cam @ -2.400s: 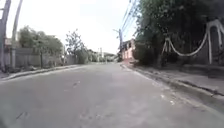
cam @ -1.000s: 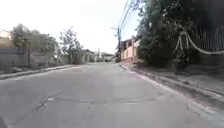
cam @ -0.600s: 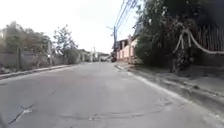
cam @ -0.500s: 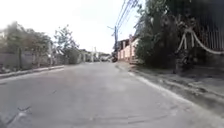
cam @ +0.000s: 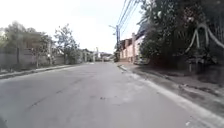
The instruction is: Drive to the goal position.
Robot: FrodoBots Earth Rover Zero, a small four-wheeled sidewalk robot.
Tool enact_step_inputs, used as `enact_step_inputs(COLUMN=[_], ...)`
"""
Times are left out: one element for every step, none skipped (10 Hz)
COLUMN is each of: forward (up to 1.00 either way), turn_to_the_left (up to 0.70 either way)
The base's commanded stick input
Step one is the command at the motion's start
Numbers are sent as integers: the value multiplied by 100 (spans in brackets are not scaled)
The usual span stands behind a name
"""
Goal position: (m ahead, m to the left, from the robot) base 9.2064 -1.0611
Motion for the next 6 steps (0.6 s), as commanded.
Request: enact_step_inputs(forward=[100, 100, 100, 100, 100, 100], turn_to_the_left=[0, -4, -25, -37, -38, -38])
